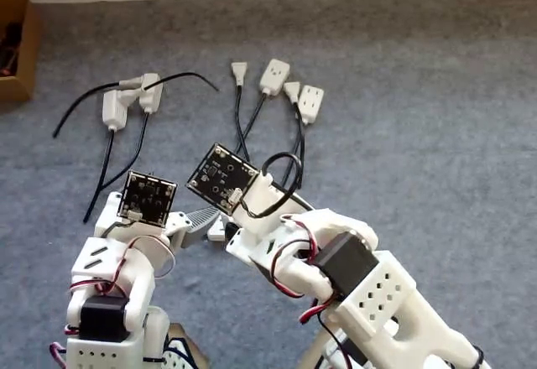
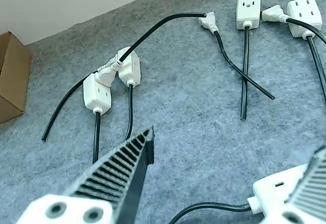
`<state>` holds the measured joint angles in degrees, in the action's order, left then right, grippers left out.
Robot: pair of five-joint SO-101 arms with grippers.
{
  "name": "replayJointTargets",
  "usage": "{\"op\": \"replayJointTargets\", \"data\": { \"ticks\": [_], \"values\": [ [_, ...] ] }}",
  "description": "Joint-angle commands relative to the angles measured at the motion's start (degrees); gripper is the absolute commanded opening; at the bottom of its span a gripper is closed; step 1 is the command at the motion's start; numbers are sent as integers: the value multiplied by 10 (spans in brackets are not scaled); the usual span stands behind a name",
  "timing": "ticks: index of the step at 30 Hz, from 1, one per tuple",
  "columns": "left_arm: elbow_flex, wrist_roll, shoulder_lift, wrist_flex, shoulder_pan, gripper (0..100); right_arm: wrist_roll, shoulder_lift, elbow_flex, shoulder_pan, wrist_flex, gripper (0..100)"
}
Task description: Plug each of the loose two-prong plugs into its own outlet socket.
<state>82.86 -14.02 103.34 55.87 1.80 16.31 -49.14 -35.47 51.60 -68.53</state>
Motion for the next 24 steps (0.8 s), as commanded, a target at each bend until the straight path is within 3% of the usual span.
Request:
{"op": "replayJointTargets", "data": {
  "ticks": [1,6,14,24],
  "values": [
    [-2,4,3,-10,26,439,7,-16,13,0,10,8],
    [42,63,2,-103,192,405,4,69,40,-22,19,8],
    [124,47,4,-118,196,389,7,375,276,-57,-52,8],
    [142,47,3,-127,187,386,-24,555,448,-95,-175,8]
  ]
}}
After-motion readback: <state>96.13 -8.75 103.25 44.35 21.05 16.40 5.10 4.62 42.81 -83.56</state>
